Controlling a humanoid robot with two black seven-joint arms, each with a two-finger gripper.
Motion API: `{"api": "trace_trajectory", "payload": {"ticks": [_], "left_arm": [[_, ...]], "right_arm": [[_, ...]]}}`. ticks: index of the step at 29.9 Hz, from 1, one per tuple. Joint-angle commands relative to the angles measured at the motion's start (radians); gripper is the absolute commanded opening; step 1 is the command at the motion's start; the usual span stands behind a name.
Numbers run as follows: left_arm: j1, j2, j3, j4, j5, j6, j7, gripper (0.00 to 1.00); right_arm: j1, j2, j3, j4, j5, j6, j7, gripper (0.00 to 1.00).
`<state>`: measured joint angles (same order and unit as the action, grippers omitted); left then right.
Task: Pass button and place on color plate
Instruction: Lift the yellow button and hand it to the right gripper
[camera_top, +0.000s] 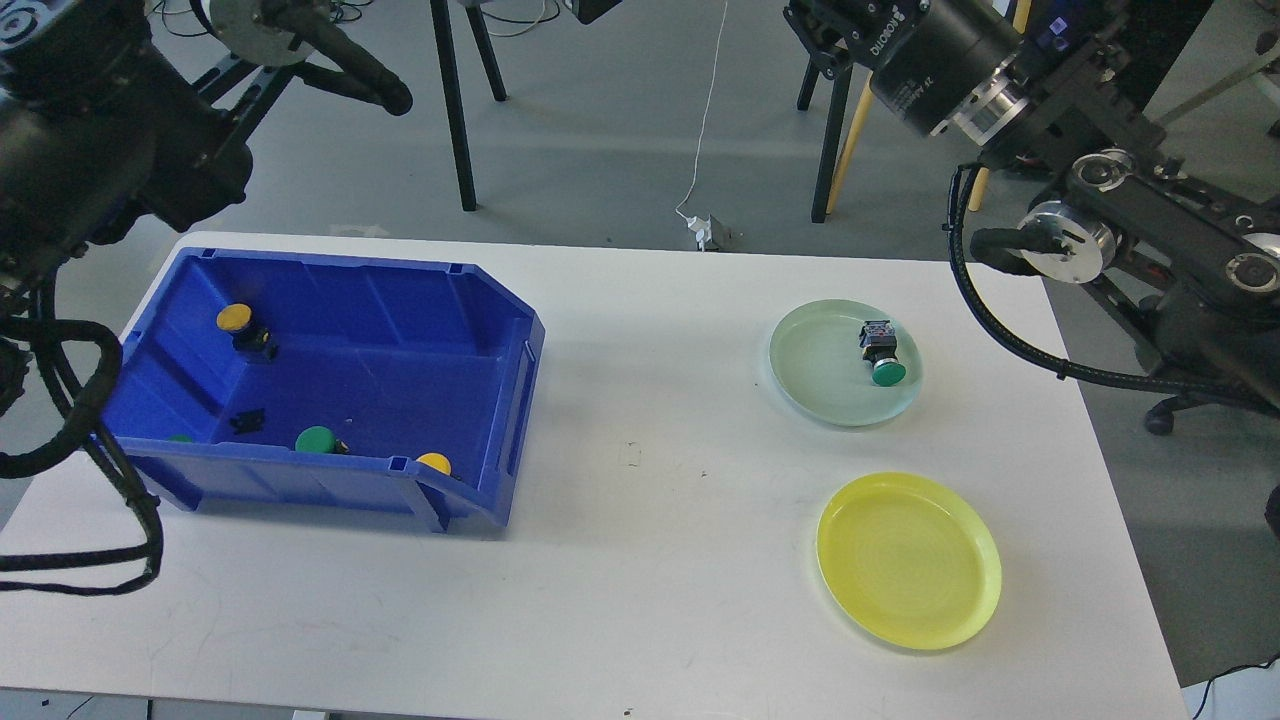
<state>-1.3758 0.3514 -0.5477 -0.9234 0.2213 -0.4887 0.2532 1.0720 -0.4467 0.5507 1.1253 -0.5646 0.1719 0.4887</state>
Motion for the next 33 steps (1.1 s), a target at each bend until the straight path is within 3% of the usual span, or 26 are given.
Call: {"api": "trace_trajectory", "payload": {"ticks": [1, 6, 10, 14, 23, 27, 33], "left_arm": [[0.003, 0.000, 0.000, 0.000, 0.000, 0.000, 0.000, 0.30], [0.004, -0.009, 0.000, 0.000, 0.000, 0.000, 0.000, 0.36], [0.006, -0.019, -0.001, 0.000, 0.000, 0.000, -0.002, 0.70], [0.008, -0.019, 0.000, 0.000, 0.003, 0.000, -0.002, 0.90], [0.017, 0.000, 0.014, 0.070, 0.019, 0.000, 0.005, 0.97], [0.029, 0.027, 0.032, 0.152, 0.082, 0.000, 0.008, 0.98], [0.067, 0.075, 0.031, 0.181, 0.176, 0.000, -0.014, 0.98]], "right_arm": [[0.002, -0.001, 0.000, -0.001, -0.001, 0.000, 0.000, 0.27], [0.002, -0.001, 0.000, -0.001, -0.001, 0.003, 0.000, 0.17], [0.002, -0.003, 0.000, -0.004, -0.001, 0.003, 0.000, 0.15], [0.002, -0.006, 0.000, -0.002, -0.001, 0.004, 0.000, 0.15], [0.000, -0.041, 0.000, -0.010, -0.001, 0.000, 0.000, 0.14], [-0.023, -0.154, -0.023, -0.009, 0.002, 0.001, 0.000, 0.14], [-0.093, -0.349, -0.208, 0.024, 0.011, 0.018, 0.000, 0.15]]}}
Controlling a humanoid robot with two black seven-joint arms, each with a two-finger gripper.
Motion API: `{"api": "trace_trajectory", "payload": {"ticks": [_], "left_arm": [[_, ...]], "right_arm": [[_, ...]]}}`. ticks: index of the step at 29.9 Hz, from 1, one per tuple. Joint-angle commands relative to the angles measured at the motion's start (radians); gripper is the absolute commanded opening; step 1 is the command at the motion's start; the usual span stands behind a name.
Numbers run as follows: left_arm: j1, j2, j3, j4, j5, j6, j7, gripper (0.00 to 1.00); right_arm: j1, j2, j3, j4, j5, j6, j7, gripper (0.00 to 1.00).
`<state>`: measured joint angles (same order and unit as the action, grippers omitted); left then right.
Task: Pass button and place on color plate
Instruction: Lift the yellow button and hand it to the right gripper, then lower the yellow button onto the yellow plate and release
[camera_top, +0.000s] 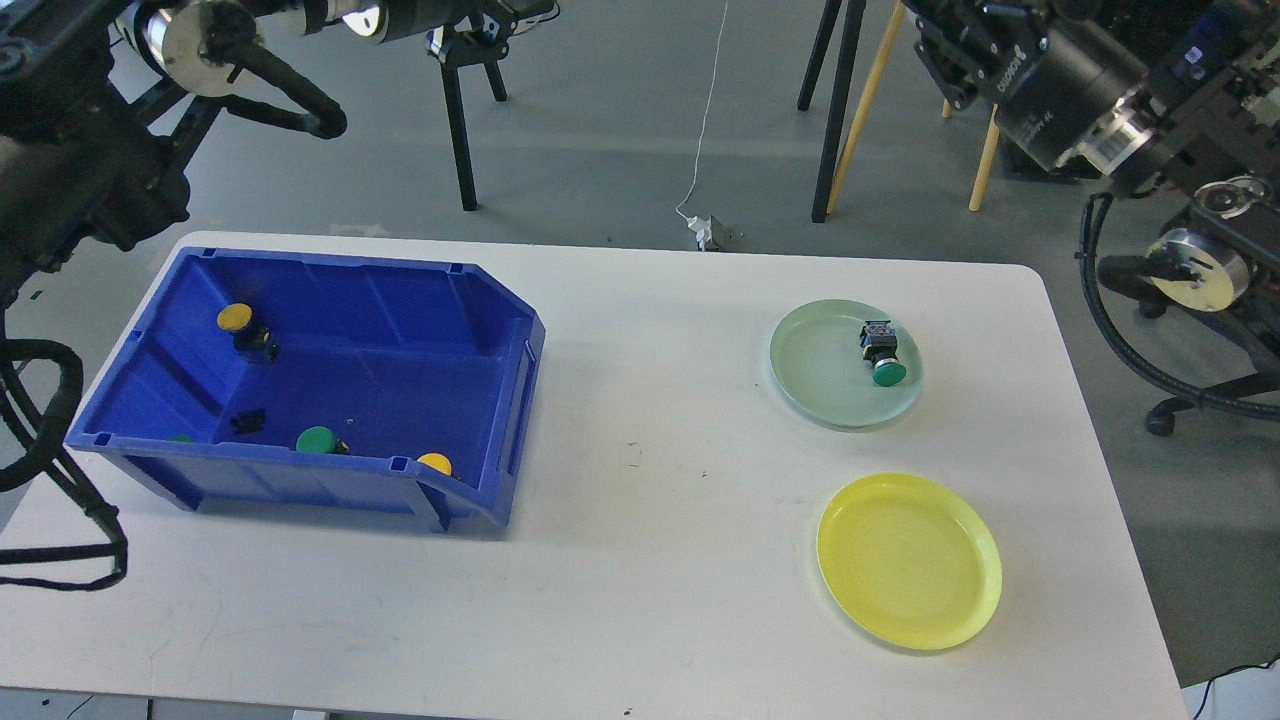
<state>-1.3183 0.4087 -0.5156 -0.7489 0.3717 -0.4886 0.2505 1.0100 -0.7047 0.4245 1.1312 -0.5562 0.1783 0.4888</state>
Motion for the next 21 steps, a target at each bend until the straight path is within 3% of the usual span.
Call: {"api": "trace_trajectory", "payload": {"ticks": [1, 6, 10, 21], "left_arm": [[0.010, 0.022, -0.001, 0.008, 0.027, 0.000, -0.013, 0.98], [0.008, 0.012, -0.014, 0.046, 0.042, 0.000, -0.031, 0.98], [-0.004, 0.009, -0.015, 0.060, 0.052, 0.000, -0.069, 0.98], [-0.007, -0.001, -0.034, 0.062, 0.050, 0.000, -0.091, 0.99]], "right_arm": [[-0.046, -0.122, -0.102, 0.027, 0.002, 0.027, 0.000, 0.15], [-0.171, -0.186, -0.217, 0.071, -0.001, 0.073, 0.000, 0.15], [-0.260, -0.236, -0.328, 0.117, -0.007, 0.072, 0.000, 0.15], [-0.396, -0.185, -0.414, 0.116, -0.011, 0.053, -0.009, 0.20]]}}
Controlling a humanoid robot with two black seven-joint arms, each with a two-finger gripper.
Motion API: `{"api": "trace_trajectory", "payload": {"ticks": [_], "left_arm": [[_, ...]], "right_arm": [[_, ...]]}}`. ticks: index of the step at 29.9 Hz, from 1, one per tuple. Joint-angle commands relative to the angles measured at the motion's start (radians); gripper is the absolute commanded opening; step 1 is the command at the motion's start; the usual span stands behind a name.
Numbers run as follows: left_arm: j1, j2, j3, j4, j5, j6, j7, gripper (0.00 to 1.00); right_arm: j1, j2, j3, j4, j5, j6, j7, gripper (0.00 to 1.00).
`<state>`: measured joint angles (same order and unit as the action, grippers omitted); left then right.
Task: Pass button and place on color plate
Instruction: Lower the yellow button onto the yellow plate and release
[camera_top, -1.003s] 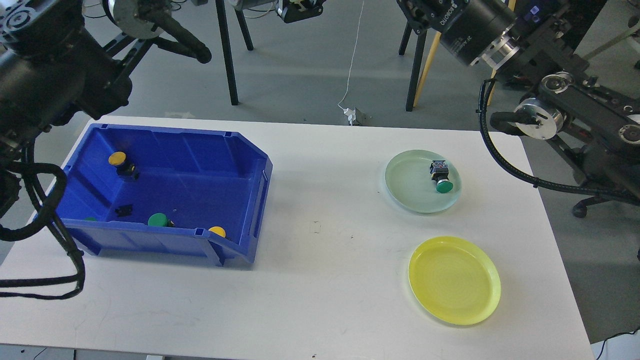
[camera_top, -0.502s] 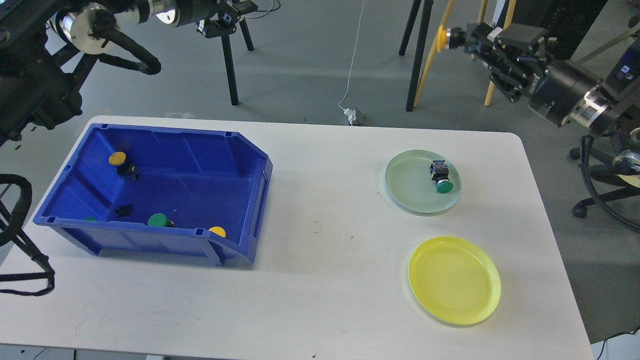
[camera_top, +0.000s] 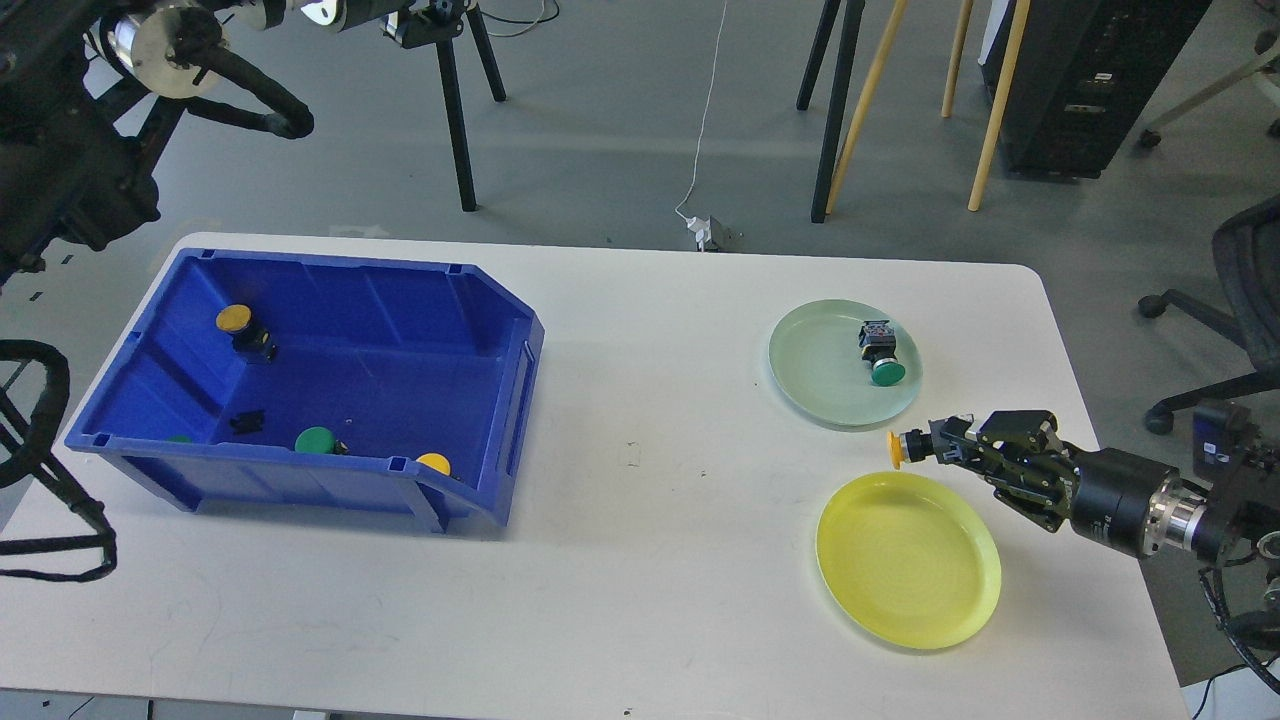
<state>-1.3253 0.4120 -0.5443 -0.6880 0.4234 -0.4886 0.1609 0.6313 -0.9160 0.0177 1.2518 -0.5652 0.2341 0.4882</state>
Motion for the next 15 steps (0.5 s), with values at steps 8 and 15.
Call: {"api": "trace_trajectory", "payload": {"ticks": [8, 15], "left_arm": [[0.000, -0.002, -0.005, 0.007, -0.002, 0.000, -0.009, 0.99], [0.001, -0.002, -0.003, 0.019, -0.003, 0.000, -0.007, 0.99]], "right_arm": [[-0.025, 0.109, -0.019, -0.046, -0.012, -0.002, -0.046, 0.47], [-0.008, 0.111, -0.030, -0.037, -0.002, 0.007, -0.046, 0.69]]}}
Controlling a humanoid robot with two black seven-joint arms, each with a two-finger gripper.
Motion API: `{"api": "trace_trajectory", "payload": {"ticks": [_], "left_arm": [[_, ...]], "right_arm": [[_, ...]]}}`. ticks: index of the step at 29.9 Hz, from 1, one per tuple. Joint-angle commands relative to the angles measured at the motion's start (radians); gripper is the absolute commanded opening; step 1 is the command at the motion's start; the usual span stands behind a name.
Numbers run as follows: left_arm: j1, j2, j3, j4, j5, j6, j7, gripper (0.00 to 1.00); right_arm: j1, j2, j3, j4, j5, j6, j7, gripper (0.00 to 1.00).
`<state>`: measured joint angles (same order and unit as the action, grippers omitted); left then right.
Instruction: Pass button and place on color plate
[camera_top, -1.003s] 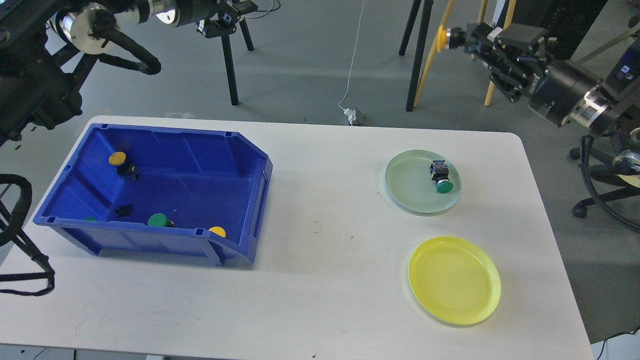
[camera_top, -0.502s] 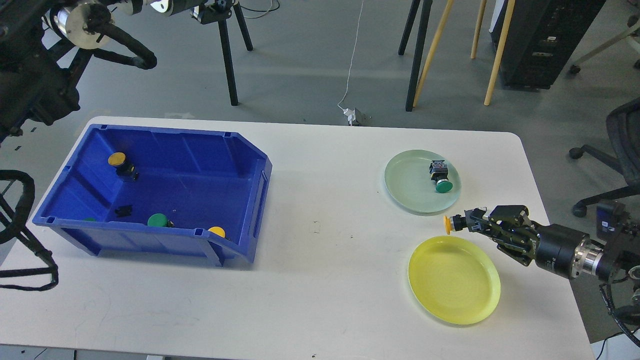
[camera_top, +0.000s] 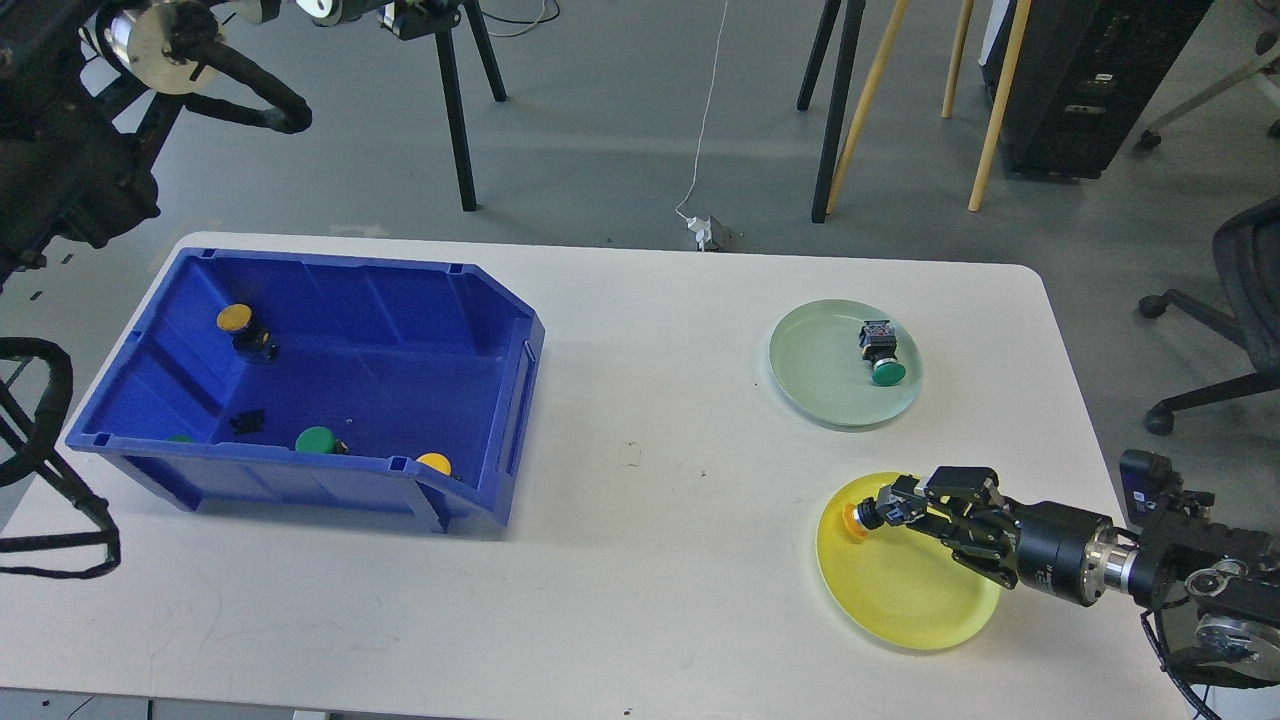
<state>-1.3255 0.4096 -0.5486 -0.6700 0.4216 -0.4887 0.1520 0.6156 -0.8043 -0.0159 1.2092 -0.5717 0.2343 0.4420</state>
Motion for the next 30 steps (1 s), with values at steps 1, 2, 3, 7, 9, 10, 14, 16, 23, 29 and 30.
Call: {"api": "trace_trajectory", "payload": {"ticks": [1, 2, 3, 7, 9, 10, 14, 16, 23, 29, 30], "left_arm": [[0.002, 0.000, 0.001, 0.001, -0.001, 0.000, 0.001, 0.99], [0.002, 0.000, 0.003, 0.001, -0.001, 0.000, 0.001, 0.99], [0.000, 0.000, 0.003, 0.000, -0.001, 0.000, 0.003, 0.99], [0.000, -0.002, -0.001, 0.001, -0.001, 0.000, 0.003, 0.99], [0.000, -0.003, -0.001, 0.000, -0.001, 0.000, 0.003, 0.99], [0.000, -0.003, 0.001, 0.000, -0.001, 0.000, 0.004, 0.99], [-0.003, -0.003, -0.001, 0.000, -0.003, 0.000, 0.003, 0.99], [-0.008, -0.003, -0.004, 0.000, -0.011, 0.000, 0.000, 1.00], [-0.001, -0.035, -0.071, 0.000, -0.012, 0.000, -0.014, 0.99], [0.025, -0.032, -0.059, 0.001, 0.003, 0.000, 0.006, 0.99], [0.026, -0.031, -0.054, 0.001, 0.008, 0.000, 0.006, 0.99]], "right_arm": [[0.009, -0.007, 0.007, 0.007, 0.007, 0.008, 0.000, 0.74], [0.010, -0.010, 0.008, 0.009, 0.007, 0.008, 0.000, 0.78], [0.012, -0.013, 0.013, 0.010, 0.007, 0.008, 0.000, 0.81], [0.035, -0.051, 0.068, 0.009, 0.007, 0.046, 0.000, 0.87], [0.050, -0.084, 0.122, 0.009, 0.012, 0.072, 0.000, 0.91], [0.056, -0.096, 0.152, 0.007, 0.013, 0.082, -0.002, 0.92], [0.067, -0.111, 0.296, 0.000, 0.015, 0.089, -0.002, 0.94], [0.069, -0.108, 0.387, -0.006, 0.015, 0.079, -0.002, 0.96], [0.082, 0.032, 0.698, -0.187, 0.039, 0.088, -0.111, 0.98], [0.237, 0.131, 0.728, -0.338, 0.039, 0.073, -0.296, 0.98], [0.266, 0.158, 0.722, -0.374, 0.041, 0.073, -0.313, 0.98]]}}
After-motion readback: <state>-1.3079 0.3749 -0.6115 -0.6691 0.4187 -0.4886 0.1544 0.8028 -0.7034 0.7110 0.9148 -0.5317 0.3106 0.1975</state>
